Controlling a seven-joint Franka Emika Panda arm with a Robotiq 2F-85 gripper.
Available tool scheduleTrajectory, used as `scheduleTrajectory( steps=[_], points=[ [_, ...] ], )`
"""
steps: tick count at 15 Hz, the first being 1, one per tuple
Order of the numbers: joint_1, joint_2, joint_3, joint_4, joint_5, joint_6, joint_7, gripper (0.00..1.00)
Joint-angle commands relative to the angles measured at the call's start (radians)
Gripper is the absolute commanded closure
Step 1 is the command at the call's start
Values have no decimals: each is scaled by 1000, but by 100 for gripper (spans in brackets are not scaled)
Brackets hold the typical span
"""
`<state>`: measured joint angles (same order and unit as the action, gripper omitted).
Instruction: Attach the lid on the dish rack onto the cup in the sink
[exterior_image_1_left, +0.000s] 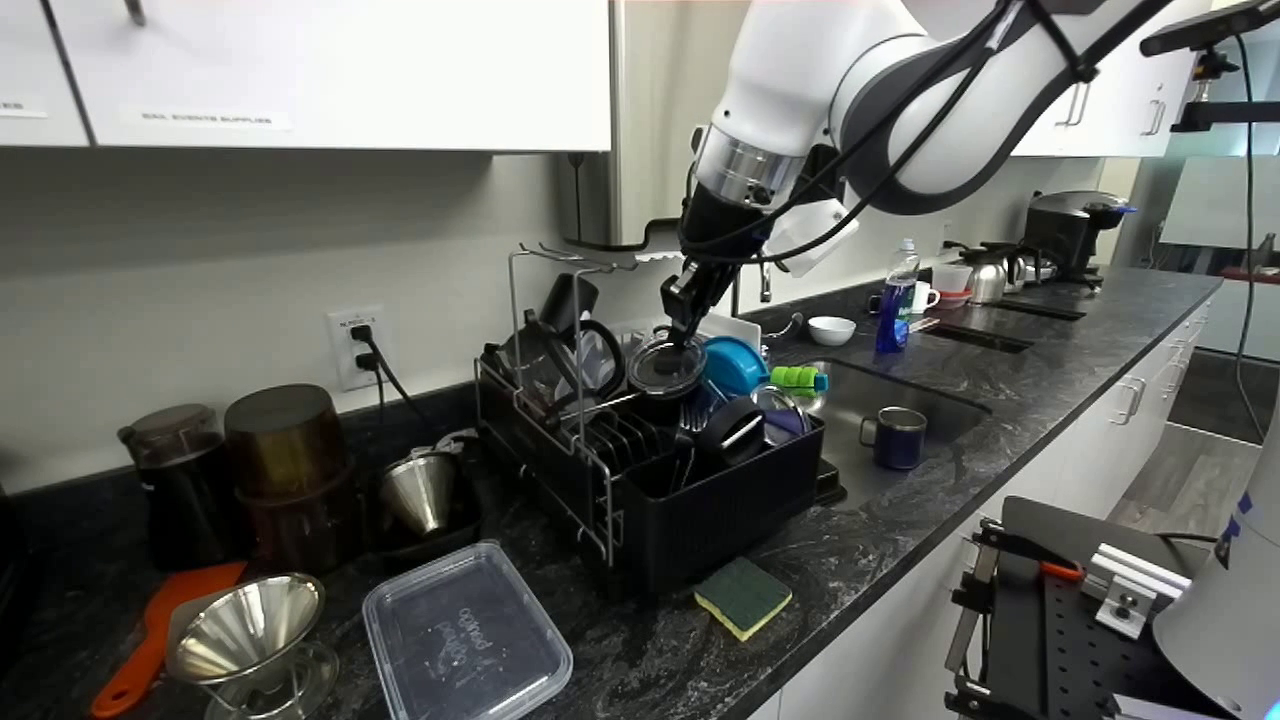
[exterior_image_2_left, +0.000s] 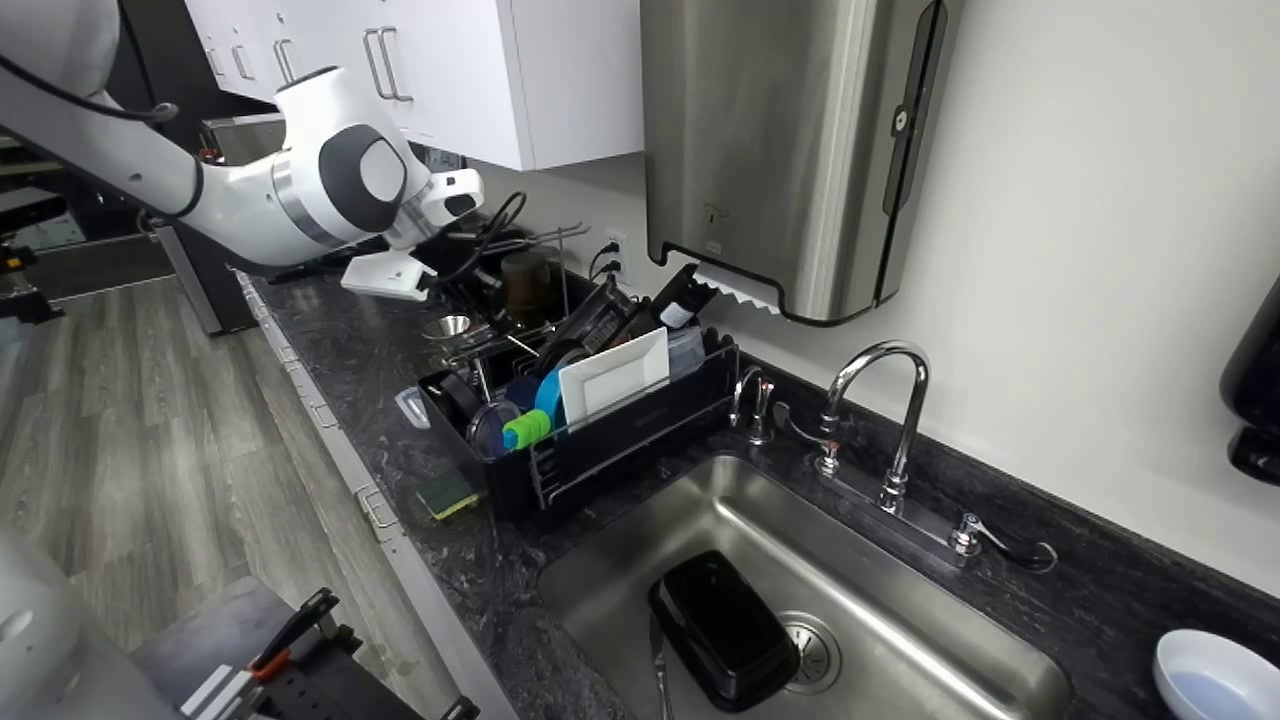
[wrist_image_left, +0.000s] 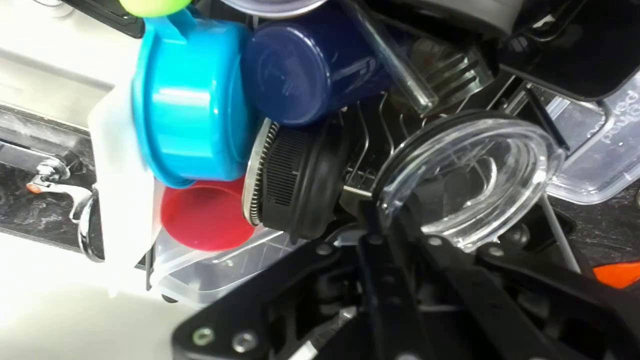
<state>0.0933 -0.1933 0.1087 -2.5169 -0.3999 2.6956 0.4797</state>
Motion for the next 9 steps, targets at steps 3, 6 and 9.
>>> scheduleTrajectory(
  steps=[3,6,9],
  points=[
    [-100,-99,43,-60,-13,-14,27,98],
    [-147,-148,43,-88,-2,-15,18,98],
    [-198,-200,35,-114,7,-15,9,98]
  ],
)
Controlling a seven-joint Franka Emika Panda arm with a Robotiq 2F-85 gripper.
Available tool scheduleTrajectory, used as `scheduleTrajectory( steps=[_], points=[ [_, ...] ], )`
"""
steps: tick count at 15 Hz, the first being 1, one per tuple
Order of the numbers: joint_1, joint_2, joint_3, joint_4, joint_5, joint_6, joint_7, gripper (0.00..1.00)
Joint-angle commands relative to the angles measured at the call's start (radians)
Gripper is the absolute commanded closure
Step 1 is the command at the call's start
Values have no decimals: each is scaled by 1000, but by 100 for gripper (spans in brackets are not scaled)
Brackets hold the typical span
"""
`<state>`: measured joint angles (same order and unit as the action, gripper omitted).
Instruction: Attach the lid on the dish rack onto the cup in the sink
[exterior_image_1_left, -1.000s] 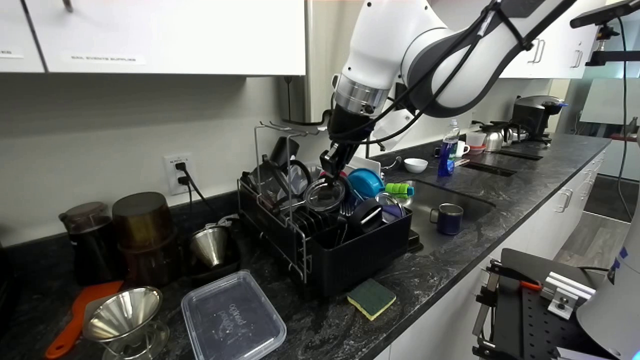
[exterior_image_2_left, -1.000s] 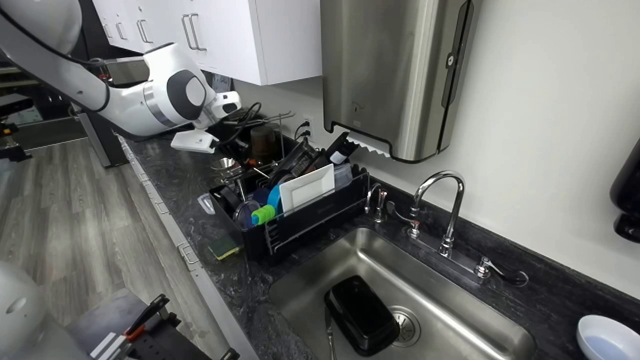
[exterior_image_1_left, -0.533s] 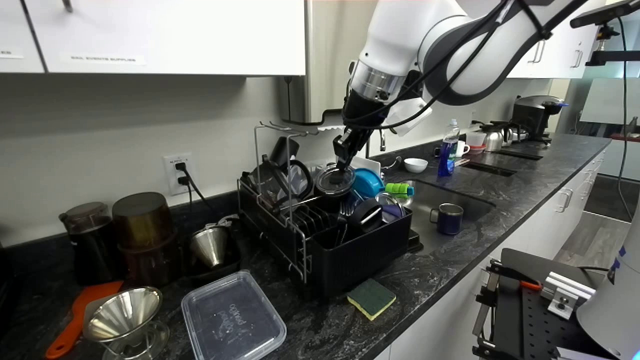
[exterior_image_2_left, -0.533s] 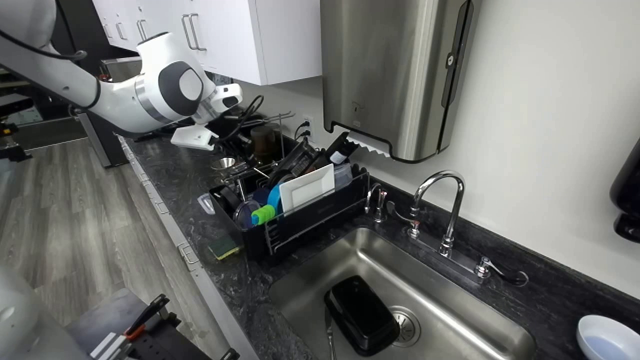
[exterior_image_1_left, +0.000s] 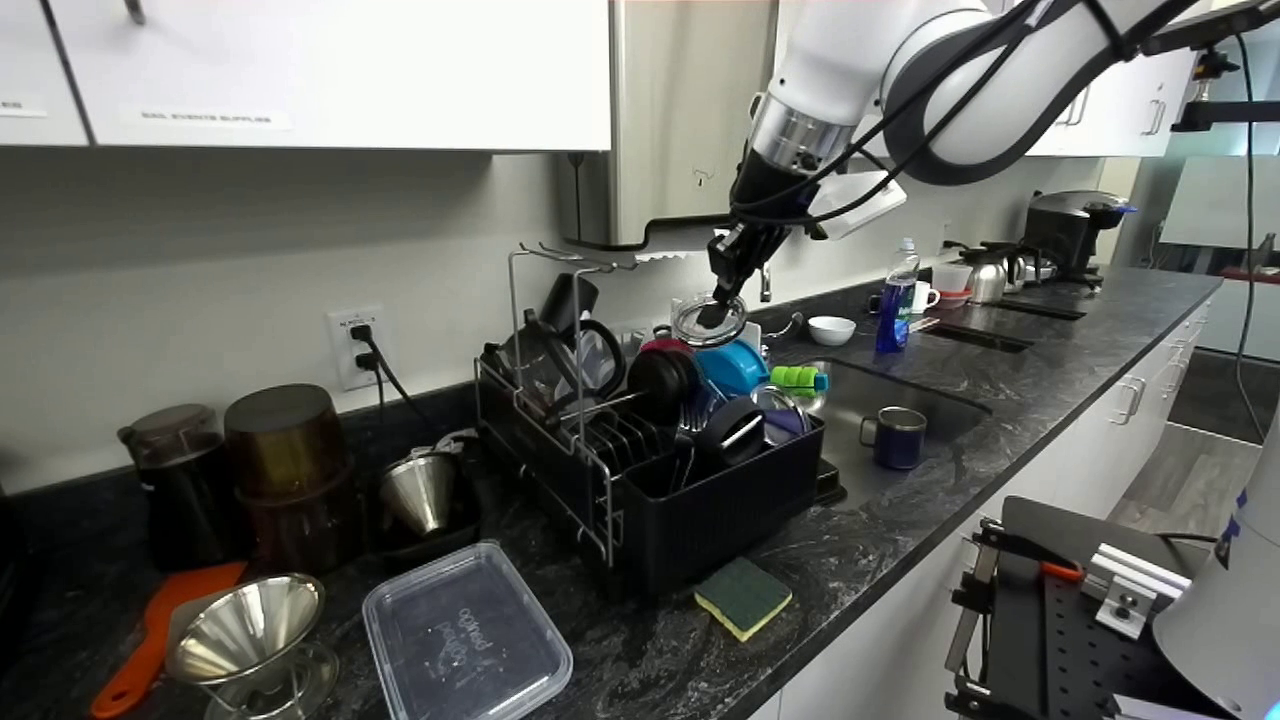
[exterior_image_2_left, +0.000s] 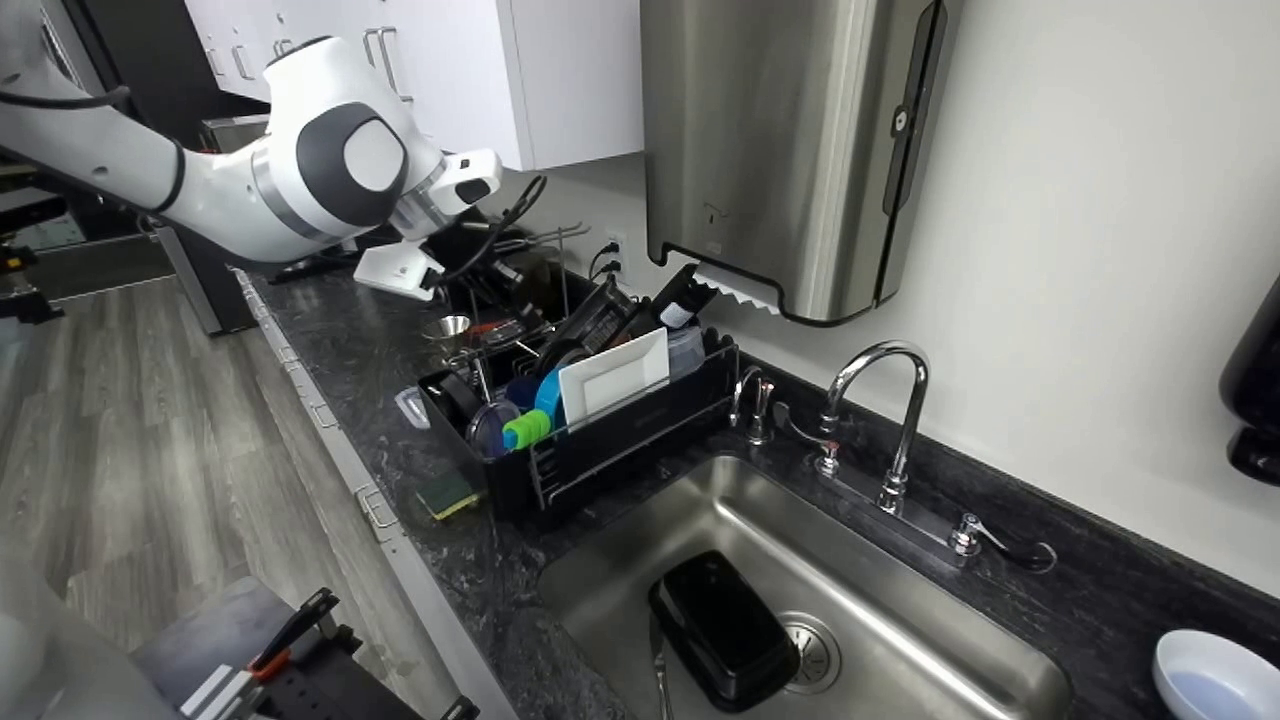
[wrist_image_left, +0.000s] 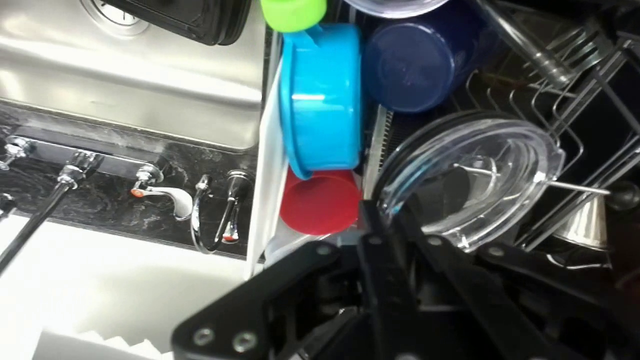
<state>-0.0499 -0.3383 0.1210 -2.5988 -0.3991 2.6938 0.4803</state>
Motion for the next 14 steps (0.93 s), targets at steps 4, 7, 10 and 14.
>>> scheduleTrajectory(
  steps=[4,7,10,14],
  points=[
    [-115,-118,-7,-54,45,-32,-24,98],
    [-156,-152,-44,-63,76,-49,-54,98],
    [-203,-178,-98,-73,105,-56,-94,98],
    [-287,-180,-173,-70,123,-54,-141,98]
  ],
)
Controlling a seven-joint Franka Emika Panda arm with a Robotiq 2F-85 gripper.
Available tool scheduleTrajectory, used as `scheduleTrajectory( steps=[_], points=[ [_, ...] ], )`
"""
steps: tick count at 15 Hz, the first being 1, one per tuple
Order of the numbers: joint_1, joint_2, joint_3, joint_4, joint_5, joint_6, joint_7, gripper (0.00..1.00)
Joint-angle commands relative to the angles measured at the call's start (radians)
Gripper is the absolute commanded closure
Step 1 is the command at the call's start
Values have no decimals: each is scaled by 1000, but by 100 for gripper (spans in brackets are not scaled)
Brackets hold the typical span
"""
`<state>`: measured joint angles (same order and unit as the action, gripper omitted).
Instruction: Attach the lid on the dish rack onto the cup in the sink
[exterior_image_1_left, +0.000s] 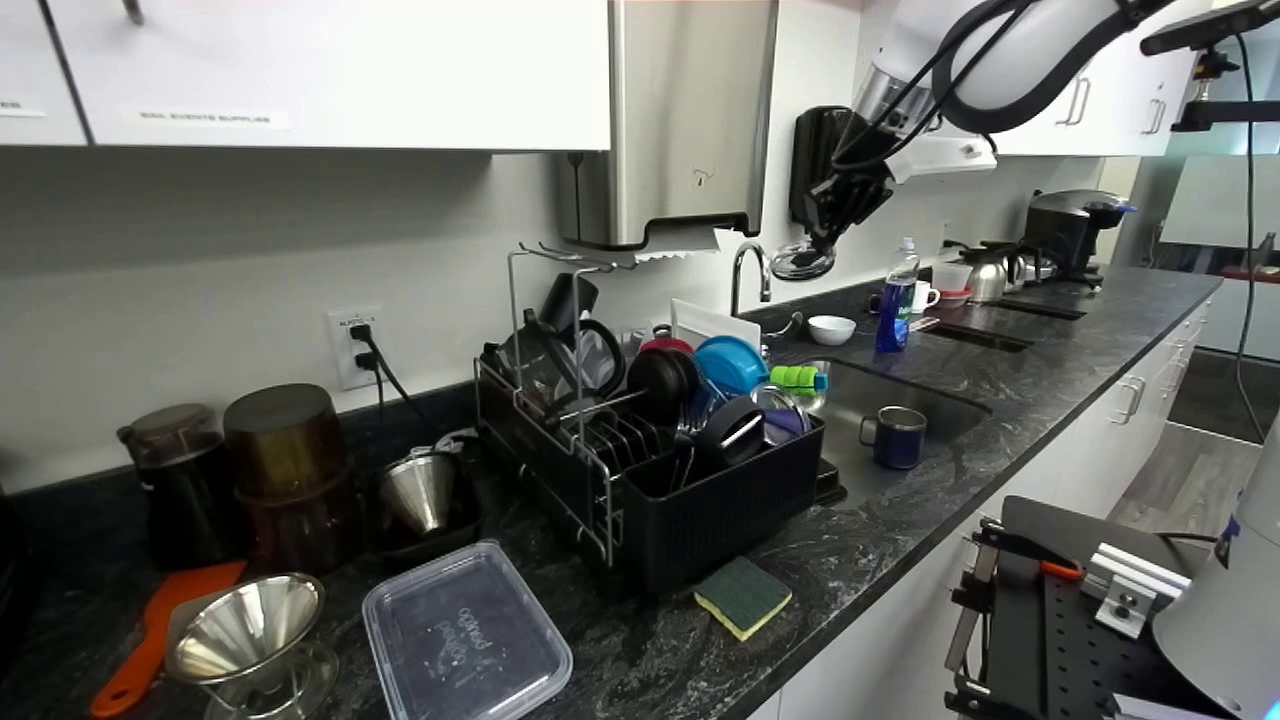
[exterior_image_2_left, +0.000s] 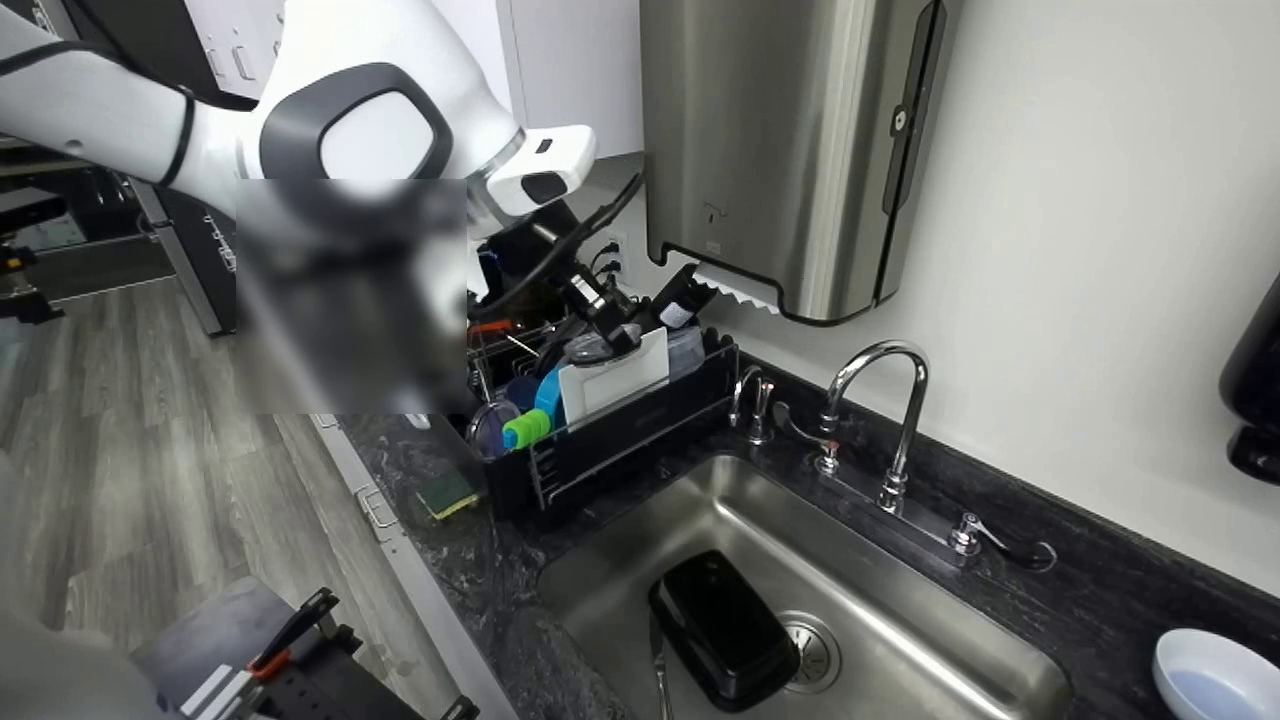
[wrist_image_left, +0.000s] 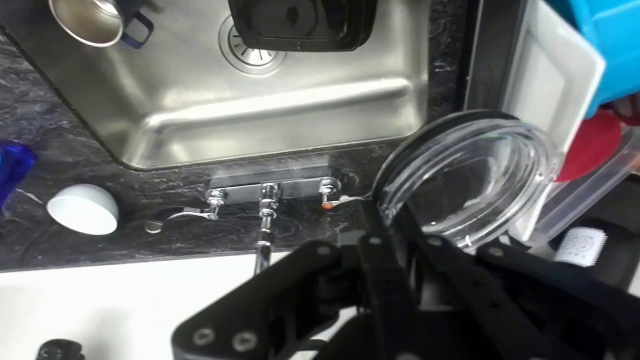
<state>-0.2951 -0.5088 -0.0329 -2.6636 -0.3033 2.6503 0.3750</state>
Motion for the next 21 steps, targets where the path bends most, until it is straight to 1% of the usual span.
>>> scheduleTrajectory(
  steps=[1,3,7,10,13,16,18,21],
  points=[
    [-64,-2,-43,-4,29,-2,-50,98],
    [-96,6,-79,3,37,-5,-70,98],
    [-159,40,-147,6,51,27,-86,98],
    [-191,82,-196,21,77,36,-93,98],
    [-218,134,-235,30,101,77,-85,98],
    [-249,192,-238,46,117,122,-33,98],
    [-278,247,-221,64,125,154,53,98],
    [-292,333,-208,102,124,197,180,98]
  ],
)
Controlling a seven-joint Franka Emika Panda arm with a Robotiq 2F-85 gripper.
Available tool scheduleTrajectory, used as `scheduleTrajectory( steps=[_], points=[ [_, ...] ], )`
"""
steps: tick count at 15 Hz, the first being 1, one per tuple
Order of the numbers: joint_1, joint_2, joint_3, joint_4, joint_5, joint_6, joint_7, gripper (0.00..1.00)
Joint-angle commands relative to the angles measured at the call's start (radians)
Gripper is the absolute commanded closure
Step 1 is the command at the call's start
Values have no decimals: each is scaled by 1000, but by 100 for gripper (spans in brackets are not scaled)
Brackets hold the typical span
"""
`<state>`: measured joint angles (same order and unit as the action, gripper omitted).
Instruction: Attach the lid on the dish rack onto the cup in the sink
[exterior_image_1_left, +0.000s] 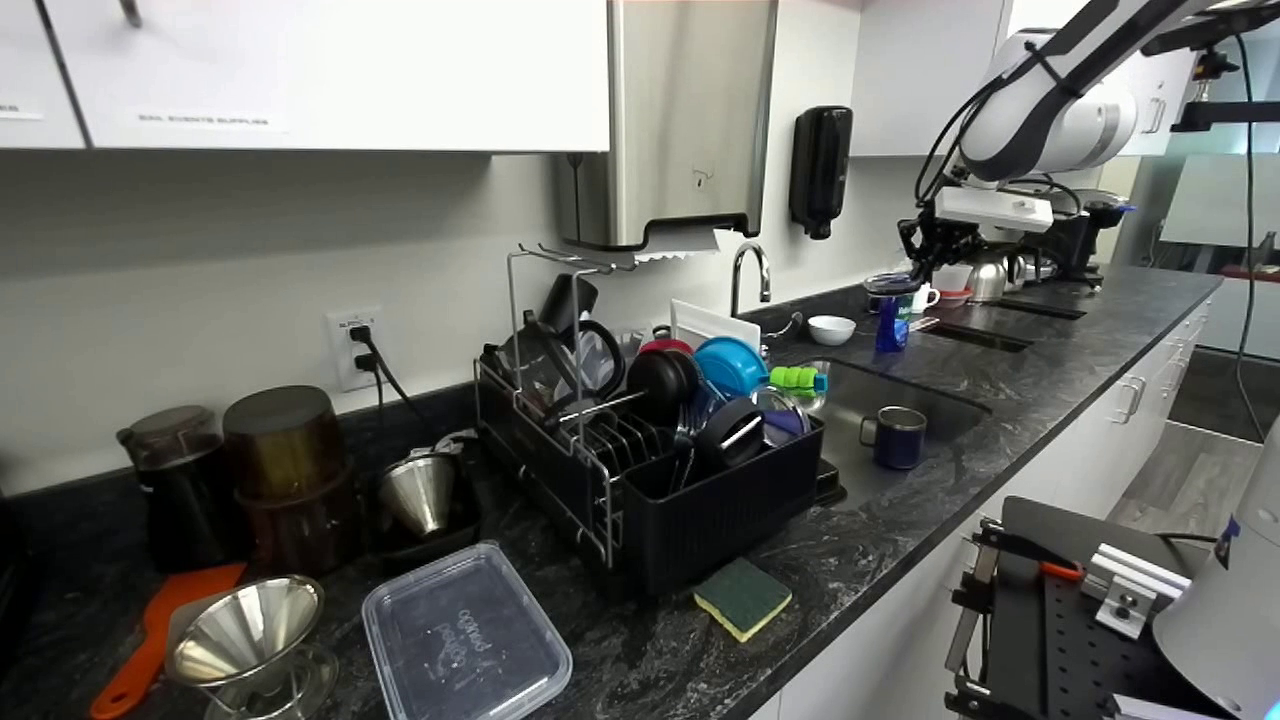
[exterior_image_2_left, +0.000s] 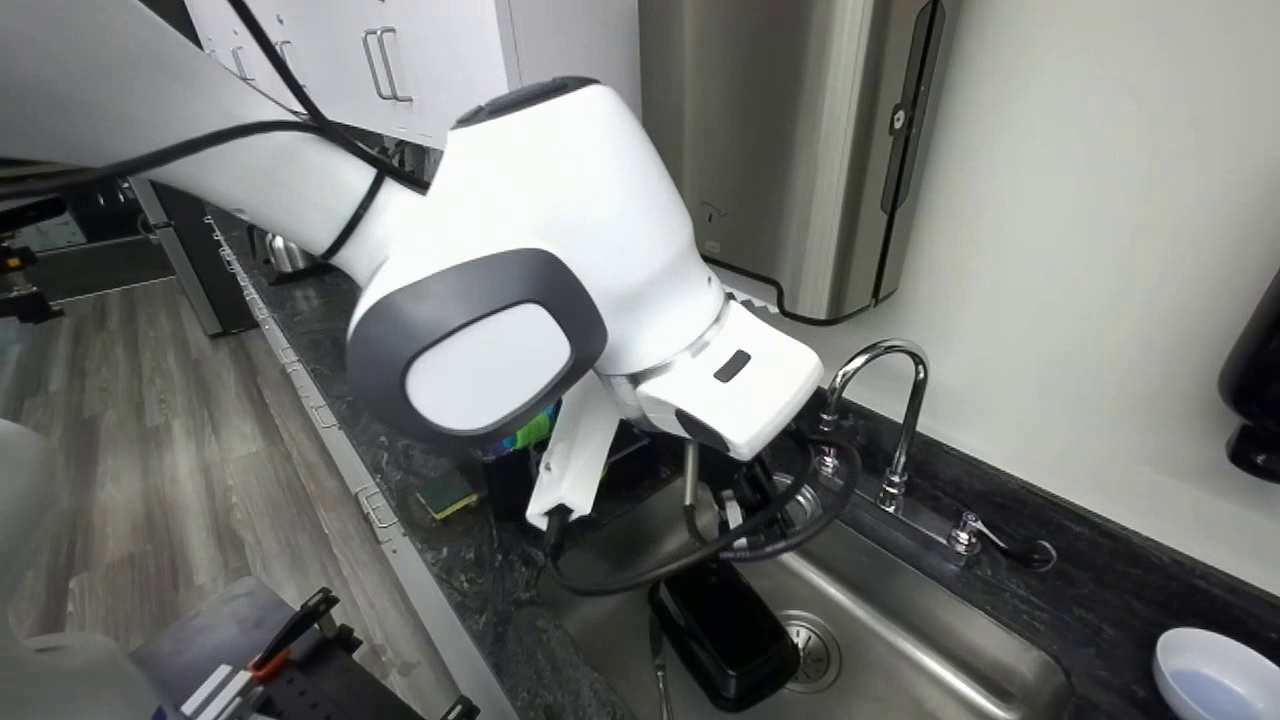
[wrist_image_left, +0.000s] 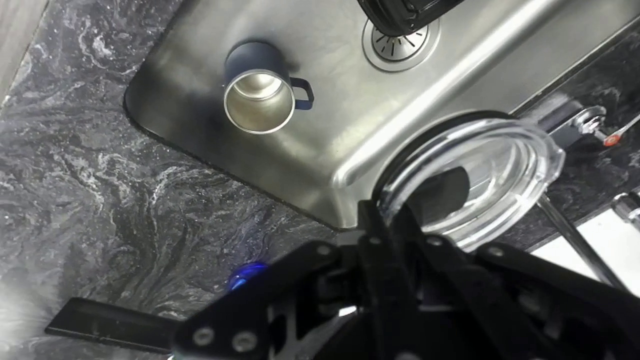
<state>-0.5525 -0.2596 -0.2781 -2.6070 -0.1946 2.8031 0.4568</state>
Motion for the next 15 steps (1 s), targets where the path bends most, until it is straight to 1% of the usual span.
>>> scheduleTrajectory(
  steps=[1,4,5,7,10,13,15],
  points=[
    [-42,117,44,63,2,59,155,98],
    [-35,217,31,115,-27,111,312,98],
    [-34,246,29,134,-37,113,371,98],
    [-34,311,16,176,-89,121,537,98],
    [-8,378,-19,222,-149,101,719,98],
    [5,423,-36,241,-178,93,830,98],
    [11,442,-44,242,-187,89,880,98]
  ],
)
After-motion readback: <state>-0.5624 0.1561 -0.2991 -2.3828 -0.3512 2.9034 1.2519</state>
